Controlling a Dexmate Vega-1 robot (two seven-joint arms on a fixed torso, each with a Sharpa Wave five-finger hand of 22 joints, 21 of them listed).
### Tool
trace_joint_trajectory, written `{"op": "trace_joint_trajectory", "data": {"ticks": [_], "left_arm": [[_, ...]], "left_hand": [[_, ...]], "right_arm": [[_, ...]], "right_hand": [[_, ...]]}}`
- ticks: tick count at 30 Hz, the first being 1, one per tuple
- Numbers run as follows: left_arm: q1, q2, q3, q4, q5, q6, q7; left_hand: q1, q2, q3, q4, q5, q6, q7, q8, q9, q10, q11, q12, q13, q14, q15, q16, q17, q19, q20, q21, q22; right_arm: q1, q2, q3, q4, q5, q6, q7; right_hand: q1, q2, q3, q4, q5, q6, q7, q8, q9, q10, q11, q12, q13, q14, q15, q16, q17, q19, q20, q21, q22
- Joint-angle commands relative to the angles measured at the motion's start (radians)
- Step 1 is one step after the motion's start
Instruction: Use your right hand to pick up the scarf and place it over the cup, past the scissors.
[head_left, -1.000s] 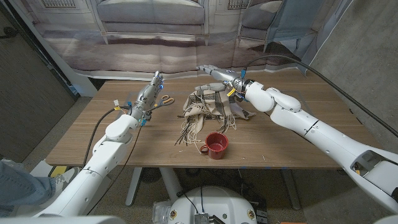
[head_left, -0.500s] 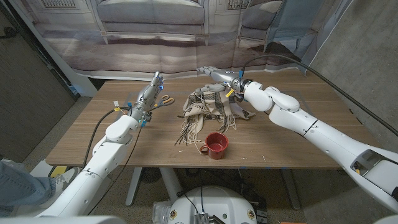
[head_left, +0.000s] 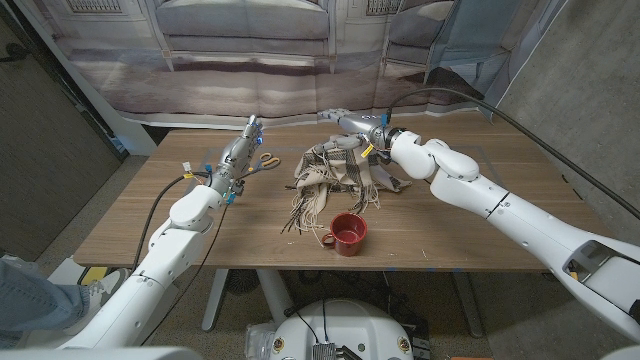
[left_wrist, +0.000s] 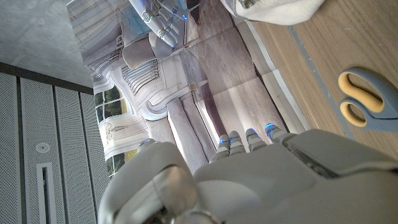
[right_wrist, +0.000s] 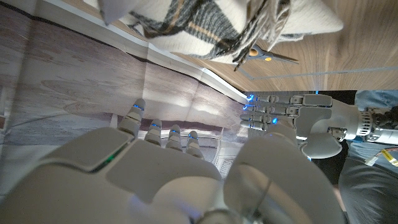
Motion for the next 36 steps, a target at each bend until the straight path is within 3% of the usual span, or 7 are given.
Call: {"op": "trace_joint_trajectory", "data": {"ticks": [1, 15, 26, 36], "left_arm": [[0.005, 0.003, 0.0, -0.006, -0.003, 0.002, 0.0], [0.011, 0.006, -0.003, -0.012, -0.003, 0.003, 0.002], [0.017, 0.006, -0.006, -0.014, -0.003, -0.002, 0.004], [0.018, 0.004, -0.008, -0.011, -0.002, -0.007, 0.007]], "left_hand": [[0.007, 0.001, -0.006, 0.002, 0.004, 0.005, 0.001, -0.003, 0.005, 0.001, 0.0, -0.003, 0.003, 0.004, 0.002, -0.003, 0.001, -0.046, 0.004, -0.002, 0.001], [0.008, 0.002, -0.009, 0.002, 0.004, 0.005, 0.001, -0.003, 0.005, 0.001, 0.001, -0.003, 0.003, 0.005, 0.004, -0.003, 0.001, -0.046, 0.005, -0.003, 0.001], [0.009, 0.003, -0.012, 0.002, 0.004, 0.005, 0.0, -0.004, 0.005, 0.002, 0.002, -0.003, 0.003, 0.007, 0.004, -0.003, 0.001, -0.045, 0.004, -0.003, 0.001], [0.009, 0.004, -0.013, 0.002, 0.004, 0.005, 0.0, -0.004, 0.005, 0.001, 0.002, -0.004, 0.003, 0.007, 0.006, -0.003, 0.001, -0.046, 0.007, -0.003, 0.001]], "right_arm": [[0.012, 0.002, -0.02, -0.007, -0.028, -0.04, 0.029], [0.024, 0.01, -0.045, 0.003, -0.056, -0.077, 0.059], [0.031, 0.017, -0.06, 0.015, -0.066, -0.088, 0.064], [0.04, 0.024, -0.08, 0.023, -0.085, -0.107, 0.076]], "right_hand": [[0.0, -0.007, -0.008, -0.002, 0.007, -0.006, 0.001, 0.001, 0.003, -0.01, -0.004, 0.005, 0.002, 0.003, 0.008, 0.004, 0.005, 0.01, 0.006, 0.009, 0.004], [-0.001, -0.01, -0.015, -0.001, 0.018, 0.011, -0.007, 0.009, 0.002, -0.019, -0.002, 0.006, 0.002, -0.006, 0.012, 0.003, 0.004, 0.023, 0.007, 0.013, 0.004], [0.006, -0.006, -0.017, -0.003, 0.029, 0.035, -0.034, 0.018, 0.002, -0.031, 0.002, 0.005, 0.002, -0.012, 0.014, 0.003, 0.004, 0.033, 0.007, 0.015, 0.005], [0.012, -0.002, -0.016, -0.005, 0.035, 0.025, -0.032, 0.014, 0.002, -0.039, 0.002, 0.005, 0.002, -0.017, 0.016, 0.002, 0.004, 0.038, 0.007, 0.016, 0.004]]}}
